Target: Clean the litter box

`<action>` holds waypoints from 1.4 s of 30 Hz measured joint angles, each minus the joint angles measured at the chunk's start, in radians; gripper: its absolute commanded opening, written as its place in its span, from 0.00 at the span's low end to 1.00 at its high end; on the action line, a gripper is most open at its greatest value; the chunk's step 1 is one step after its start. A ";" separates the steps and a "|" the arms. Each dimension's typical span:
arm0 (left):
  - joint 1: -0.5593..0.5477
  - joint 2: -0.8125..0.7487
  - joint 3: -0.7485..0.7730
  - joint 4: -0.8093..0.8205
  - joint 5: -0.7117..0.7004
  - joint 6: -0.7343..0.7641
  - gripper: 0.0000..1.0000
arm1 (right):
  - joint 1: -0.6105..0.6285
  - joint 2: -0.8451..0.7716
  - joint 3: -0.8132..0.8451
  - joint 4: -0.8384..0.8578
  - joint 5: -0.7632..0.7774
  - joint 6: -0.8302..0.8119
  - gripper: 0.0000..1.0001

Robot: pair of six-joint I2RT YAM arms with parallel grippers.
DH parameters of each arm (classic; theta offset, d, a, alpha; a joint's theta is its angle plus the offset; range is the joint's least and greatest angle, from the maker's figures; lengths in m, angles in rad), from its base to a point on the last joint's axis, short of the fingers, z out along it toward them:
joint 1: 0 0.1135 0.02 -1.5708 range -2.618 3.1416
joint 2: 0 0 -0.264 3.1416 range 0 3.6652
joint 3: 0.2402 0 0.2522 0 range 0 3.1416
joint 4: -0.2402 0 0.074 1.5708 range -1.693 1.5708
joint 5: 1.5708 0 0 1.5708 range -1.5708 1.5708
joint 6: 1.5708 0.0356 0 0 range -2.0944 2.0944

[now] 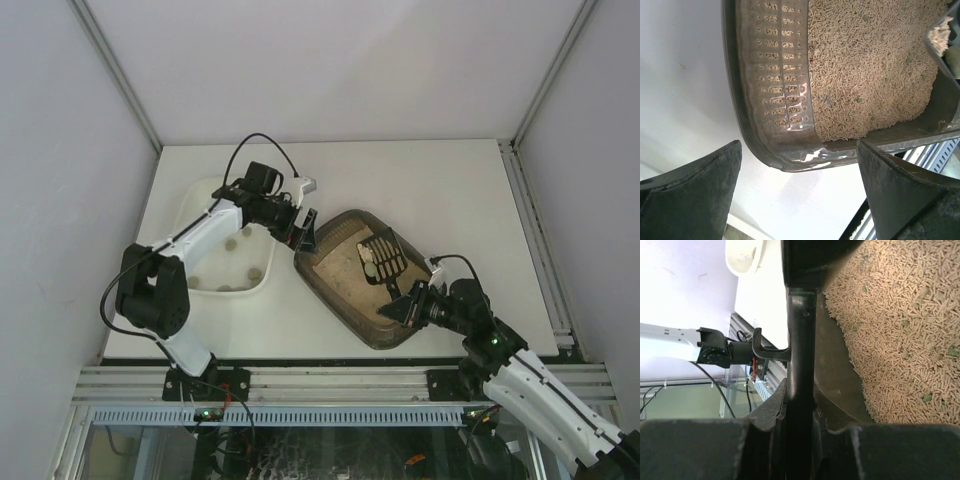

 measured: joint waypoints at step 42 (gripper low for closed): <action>0.037 -0.252 -0.070 -0.271 -0.157 0.199 1.00 | -0.223 -0.200 -0.200 0.212 -0.246 0.246 0.00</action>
